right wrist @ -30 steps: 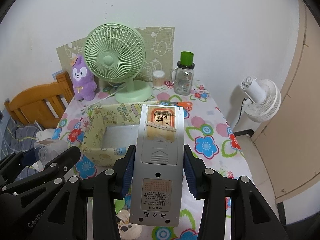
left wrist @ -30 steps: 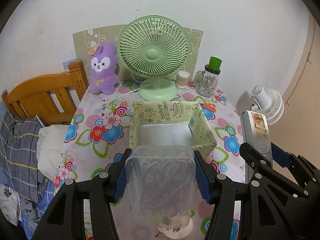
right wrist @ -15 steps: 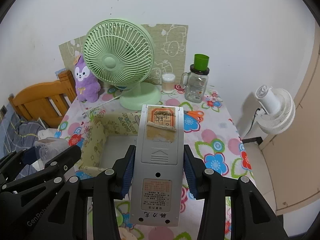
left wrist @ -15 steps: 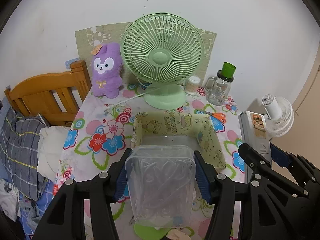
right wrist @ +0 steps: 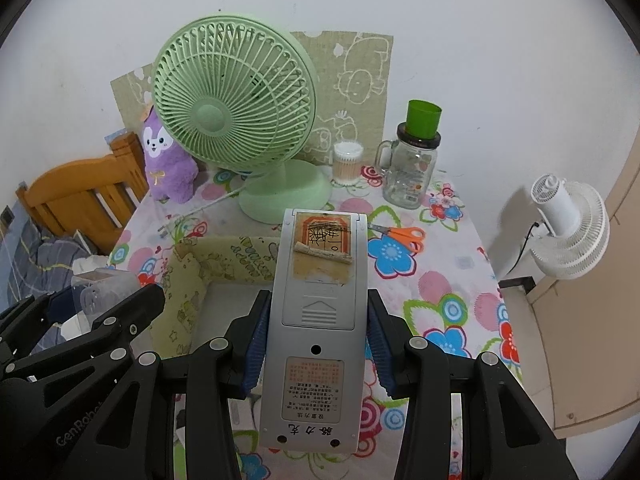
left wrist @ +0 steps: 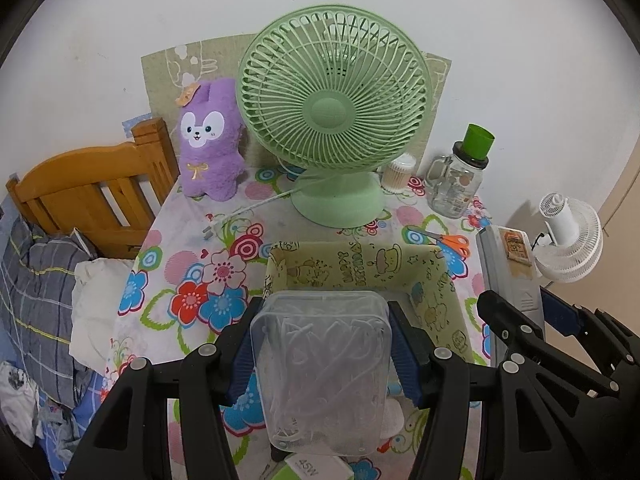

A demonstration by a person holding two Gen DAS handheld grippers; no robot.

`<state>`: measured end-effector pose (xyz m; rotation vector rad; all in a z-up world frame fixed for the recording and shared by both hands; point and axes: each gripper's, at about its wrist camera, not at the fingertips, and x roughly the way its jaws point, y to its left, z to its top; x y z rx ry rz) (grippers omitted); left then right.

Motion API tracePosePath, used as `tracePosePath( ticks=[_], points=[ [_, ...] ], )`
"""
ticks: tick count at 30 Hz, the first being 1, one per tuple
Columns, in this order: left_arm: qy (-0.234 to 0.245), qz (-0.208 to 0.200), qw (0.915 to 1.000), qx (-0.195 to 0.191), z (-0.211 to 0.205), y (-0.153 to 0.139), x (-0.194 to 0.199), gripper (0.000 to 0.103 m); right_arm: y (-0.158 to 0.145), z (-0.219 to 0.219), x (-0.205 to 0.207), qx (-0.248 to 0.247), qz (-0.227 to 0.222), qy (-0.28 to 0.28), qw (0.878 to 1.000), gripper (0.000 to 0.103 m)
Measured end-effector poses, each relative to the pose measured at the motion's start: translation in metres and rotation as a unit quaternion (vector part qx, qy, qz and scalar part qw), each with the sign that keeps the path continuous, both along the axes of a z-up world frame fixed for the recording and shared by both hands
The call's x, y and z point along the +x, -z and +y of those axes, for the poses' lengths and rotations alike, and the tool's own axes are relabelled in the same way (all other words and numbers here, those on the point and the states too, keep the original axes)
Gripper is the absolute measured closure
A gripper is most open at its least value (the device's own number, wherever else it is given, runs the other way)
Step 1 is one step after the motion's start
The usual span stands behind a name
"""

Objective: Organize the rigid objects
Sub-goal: 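Carry the cable-tie box and remote up over the fabric box with both tools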

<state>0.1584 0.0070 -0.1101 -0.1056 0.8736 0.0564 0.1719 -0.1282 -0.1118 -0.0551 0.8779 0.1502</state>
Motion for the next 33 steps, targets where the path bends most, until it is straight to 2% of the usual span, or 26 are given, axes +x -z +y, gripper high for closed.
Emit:
tracePosePath(
  ticks=[7,10,20,29,33],
  points=[
    [-0.006,0.014,0.9999,-0.003,0.005,0.014,0.021,0.042,0.015,0.003,0.021,0.001,0.018,-0.008,1.000,0.055],
    [-0.003,0.029,0.9994,-0.016,0.007,0.022,0.030,0.042,0.023,0.004,0.030,0.003,0.027,-0.007,1.000,0.055],
    [-0.006,0.045,0.9990,0.000,0.009,0.040,0.049,0.042,0.047,0.008,0.054,0.007,0.056,-0.011,0.998,0.055],
    [-0.007,0.064,0.9979,-0.008,0.011,0.055,0.057,0.042,0.067,0.008,0.068,0.015,0.091,-0.014,0.996,0.054],
    [-0.007,0.070,0.9975,-0.006,0.011,0.062,0.059,0.042,0.069,0.011,0.068,0.000,0.083,-0.019,0.996,0.053]
  ],
)
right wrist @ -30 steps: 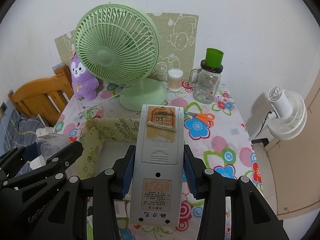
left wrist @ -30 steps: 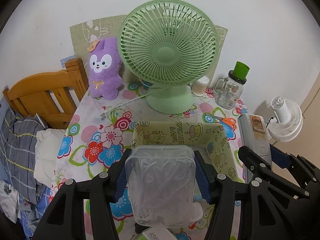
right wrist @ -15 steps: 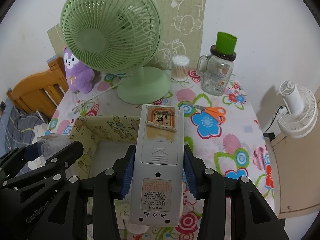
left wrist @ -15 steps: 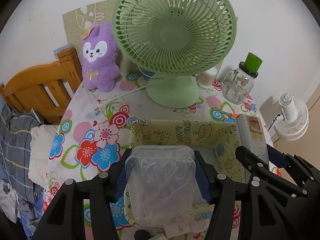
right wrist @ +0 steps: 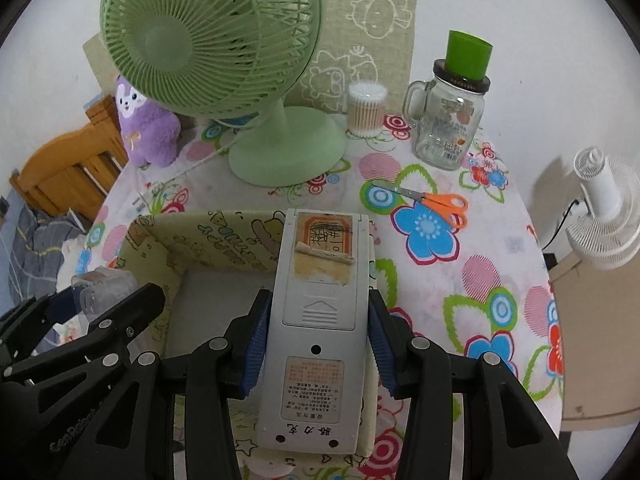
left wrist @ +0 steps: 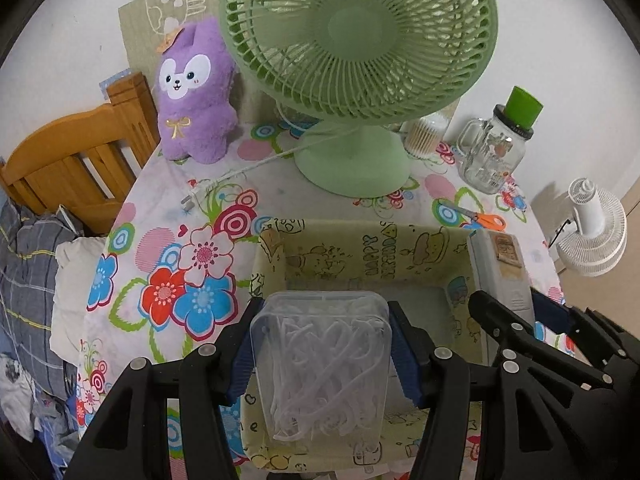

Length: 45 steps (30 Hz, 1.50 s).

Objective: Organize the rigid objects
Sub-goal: 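Carry the cable-tie box and remote up over the fabric box with both tools, then lower both items into the fabric box and open both tools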

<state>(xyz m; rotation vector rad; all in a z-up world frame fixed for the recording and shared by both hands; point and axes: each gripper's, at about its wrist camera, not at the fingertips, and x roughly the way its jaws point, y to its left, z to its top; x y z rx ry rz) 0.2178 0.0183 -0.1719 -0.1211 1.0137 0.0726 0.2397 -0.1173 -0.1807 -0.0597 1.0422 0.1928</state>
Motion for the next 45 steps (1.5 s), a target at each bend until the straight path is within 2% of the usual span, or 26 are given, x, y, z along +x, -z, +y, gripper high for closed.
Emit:
tracePosePath(
  ticks=[7,17,21,26,32,36,45],
  points=[
    [0.003,0.007,1.0000,0.000,0.000,0.006,0.004,0.042,-0.002,-0.007,0.000,-0.012,-0.011,0.015,1.000,0.038],
    [0.006,0.012,0.9998,0.014,-0.007,0.020,0.020,0.041,0.006,-0.015,0.004,-0.011,0.002,0.030,1.000,0.033],
    [-0.006,0.007,0.9999,0.013,-0.005,0.020,0.025,0.031,0.007,-0.018,0.006,-0.008,0.003,0.039,0.999,0.033],
    [0.008,0.015,0.9997,0.019,-0.008,0.020,0.022,0.027,0.008,-0.023,0.005,-0.010,0.008,0.046,0.999,0.032],
    [0.019,0.011,0.9995,0.023,-0.010,0.011,0.008,0.026,0.001,-0.028,-0.003,-0.007,0.005,0.054,0.999,0.029],
    [0.017,0.000,0.9995,0.027,-0.007,0.001,-0.004,0.014,-0.007,-0.031,-0.011,-0.005,-0.004,0.065,0.998,0.026],
    [0.013,-0.021,0.9994,0.023,0.000,-0.024,-0.033,0.011,-0.035,-0.029,-0.037,0.001,-0.026,0.066,0.998,0.023]
  ],
)
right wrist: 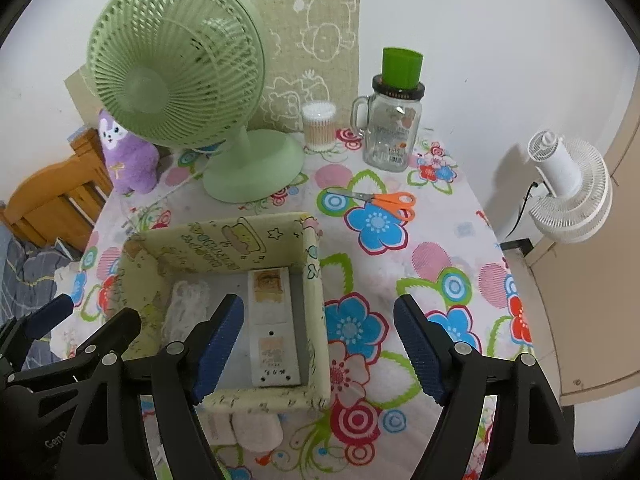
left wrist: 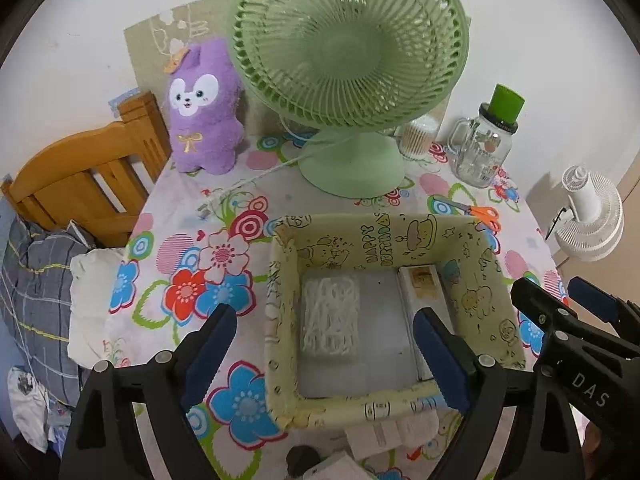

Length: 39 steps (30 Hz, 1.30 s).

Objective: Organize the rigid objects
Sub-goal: 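Lower both items into the fabric box and open both tools, then withdraw both tools from the fabric box back toward the table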

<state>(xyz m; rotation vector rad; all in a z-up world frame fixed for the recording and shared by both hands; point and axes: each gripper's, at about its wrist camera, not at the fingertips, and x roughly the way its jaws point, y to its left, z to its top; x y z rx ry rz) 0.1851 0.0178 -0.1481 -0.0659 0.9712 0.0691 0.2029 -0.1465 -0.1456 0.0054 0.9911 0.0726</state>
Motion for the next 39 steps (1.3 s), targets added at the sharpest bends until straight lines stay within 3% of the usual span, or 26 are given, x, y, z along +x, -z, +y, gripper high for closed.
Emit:
tracePosePath(
  ticks=[20,39],
  points=[
    [0.019,-0.047,0.9987,0.002,-0.003,-0.048,-0.071,0.003,-0.054,-0.012,-0.073,0.000,-0.045,0.021,0.999,0.011],
    [0.032,-0.073,0.9968,-0.001,0.001,-0.066,-0.123,0.000,-0.074,-0.012,-0.130,0.002,-0.072,0.029,0.997,0.010]
  ],
)
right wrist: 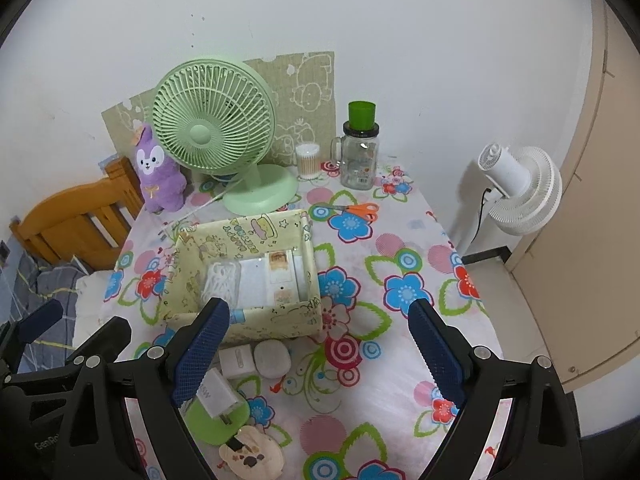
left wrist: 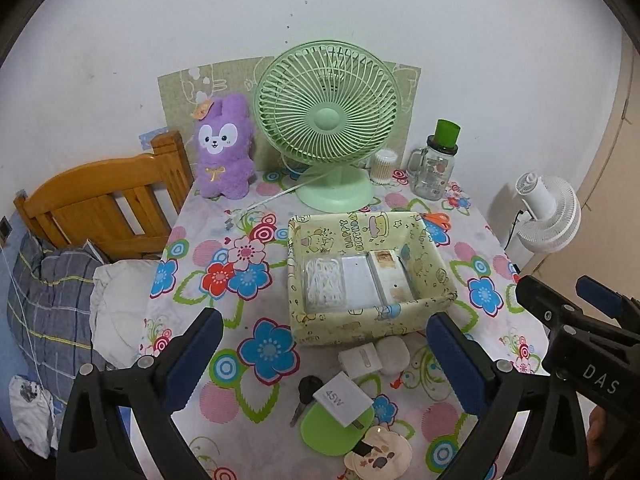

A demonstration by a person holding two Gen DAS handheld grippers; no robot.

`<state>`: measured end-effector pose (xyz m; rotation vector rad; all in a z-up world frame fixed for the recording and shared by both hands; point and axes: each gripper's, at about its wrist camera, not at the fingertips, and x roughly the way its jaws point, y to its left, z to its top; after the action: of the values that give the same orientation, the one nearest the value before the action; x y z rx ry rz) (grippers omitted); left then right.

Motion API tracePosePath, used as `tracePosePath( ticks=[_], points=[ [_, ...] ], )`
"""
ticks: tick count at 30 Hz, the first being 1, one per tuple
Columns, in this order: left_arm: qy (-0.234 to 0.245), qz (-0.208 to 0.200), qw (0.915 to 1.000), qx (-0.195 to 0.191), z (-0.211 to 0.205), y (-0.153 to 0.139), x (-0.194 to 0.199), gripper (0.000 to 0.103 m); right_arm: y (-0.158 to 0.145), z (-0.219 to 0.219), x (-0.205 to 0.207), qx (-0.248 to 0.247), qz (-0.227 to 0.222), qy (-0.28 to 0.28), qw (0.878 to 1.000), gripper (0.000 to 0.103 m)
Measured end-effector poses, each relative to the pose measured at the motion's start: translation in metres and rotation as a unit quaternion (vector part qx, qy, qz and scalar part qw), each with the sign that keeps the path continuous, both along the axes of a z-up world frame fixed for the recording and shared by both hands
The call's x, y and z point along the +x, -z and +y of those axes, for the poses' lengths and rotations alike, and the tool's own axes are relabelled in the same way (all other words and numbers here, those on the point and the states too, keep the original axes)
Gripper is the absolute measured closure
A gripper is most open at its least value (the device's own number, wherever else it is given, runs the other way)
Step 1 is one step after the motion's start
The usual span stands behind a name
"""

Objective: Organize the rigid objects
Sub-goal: 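Withdraw both tools from the fabric box back toward the table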

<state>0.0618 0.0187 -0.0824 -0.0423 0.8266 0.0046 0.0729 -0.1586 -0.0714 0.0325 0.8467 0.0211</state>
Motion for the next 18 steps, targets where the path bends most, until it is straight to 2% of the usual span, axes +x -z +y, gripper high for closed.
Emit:
tracePosePath(
  ticks=[8,18],
  points=[
    [-0.001,-0.004,1.0000,-0.008,0.002,0.000,-0.016,0.000,-0.005,0.000,-0.015,0.002,-0.010,-0.002,1.000,0.010],
    [0.007,-0.006,0.9999,-0.011,0.004,0.012,-0.027,0.000,0.006,0.001,-0.029,0.007,-0.009,-0.008,1.000,0.010]
  ],
)
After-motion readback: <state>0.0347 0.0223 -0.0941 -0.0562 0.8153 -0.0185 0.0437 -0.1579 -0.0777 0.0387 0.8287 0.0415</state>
